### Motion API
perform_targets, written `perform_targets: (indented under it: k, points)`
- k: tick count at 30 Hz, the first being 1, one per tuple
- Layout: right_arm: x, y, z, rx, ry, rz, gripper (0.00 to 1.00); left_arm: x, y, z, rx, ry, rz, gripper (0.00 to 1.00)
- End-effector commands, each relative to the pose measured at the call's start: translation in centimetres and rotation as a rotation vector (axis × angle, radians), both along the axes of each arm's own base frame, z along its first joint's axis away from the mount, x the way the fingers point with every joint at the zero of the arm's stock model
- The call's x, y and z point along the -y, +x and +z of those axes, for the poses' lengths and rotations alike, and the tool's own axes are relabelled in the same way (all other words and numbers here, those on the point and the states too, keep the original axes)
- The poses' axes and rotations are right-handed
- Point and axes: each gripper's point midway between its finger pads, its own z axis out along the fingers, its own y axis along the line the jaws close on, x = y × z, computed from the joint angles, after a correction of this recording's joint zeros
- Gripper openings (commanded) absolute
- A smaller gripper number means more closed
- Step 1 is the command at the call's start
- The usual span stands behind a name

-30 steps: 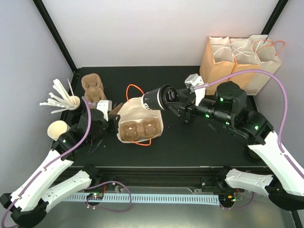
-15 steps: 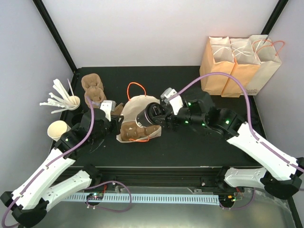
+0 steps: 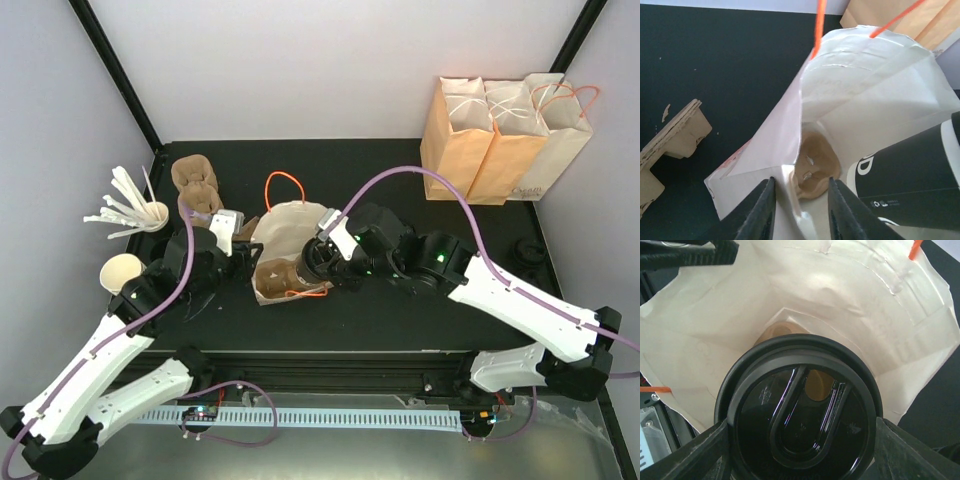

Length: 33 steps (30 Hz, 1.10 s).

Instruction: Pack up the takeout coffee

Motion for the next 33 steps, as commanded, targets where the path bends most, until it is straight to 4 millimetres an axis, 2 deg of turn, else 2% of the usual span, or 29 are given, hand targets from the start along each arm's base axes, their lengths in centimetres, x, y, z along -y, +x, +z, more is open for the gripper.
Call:
perform_targets:
  k: [1, 2, 5, 6, 10, 14, 17, 25, 28, 33]
  points:
    - [0.4, 0.1, 0.3, 0.041, -0.049, -0.012, 0.48, 0.1, -0.7, 3.1, 0.073, -0.008, -0.052, 0.36]
    - [0.4, 0.1, 0.2, 0.039, -0.053, -0.012, 0.48, 0.1, -0.7, 3.5, 0.080, -0.007, -0.055, 0.39]
    - [0.3, -0.3, 0.2, 0.030, -0.042, -0.006, 0.48, 0.3, -0.7, 4.3, 0.090, 0.013, -0.079, 0.72]
    - [0.3, -0.5, 0.2, 0.027, -0.036, -0.003, 0.48, 0.3, -0.7, 4.4, 0.090, 0.026, -0.085, 0.77]
    - [0.5, -0.9, -0.2, 0.013, -0.030, -0.006, 0.48, -0.8, -0.2, 5.4, 0.097, 0.080, -0.039, 0.88]
    - [1.1, -1.3, -0.6, 0.001, -0.026, -0.011, 0.48, -1.0, 0.3, 6.8, 0.137, 0.116, -0.054, 0.98]
    - [1.6, -1.5, -0.4, 0.005, -0.013, -0.020, 0.48, 0.0, 0.7, 7.4, 0.149, 0.124, -0.121, 0.99]
    - [2.3, -1.3, -0.2, 0.020, 0.011, -0.057, 0.47, 4.5, 0.9, 7.4, 0.169, 0.097, -0.364, 0.99]
    - [2.8, -0.7, -0.3, 0.035, 0.007, -0.102, 0.43, 5.0, 1.1, 7.2, 0.179, 0.123, -0.403, 0.99]
    - [3.4, -0.4, 0.0, 0.045, 0.015, -0.137, 0.43, 5.5, 1.6, 6.1, 0.158, 0.159, -0.432, 0.99]
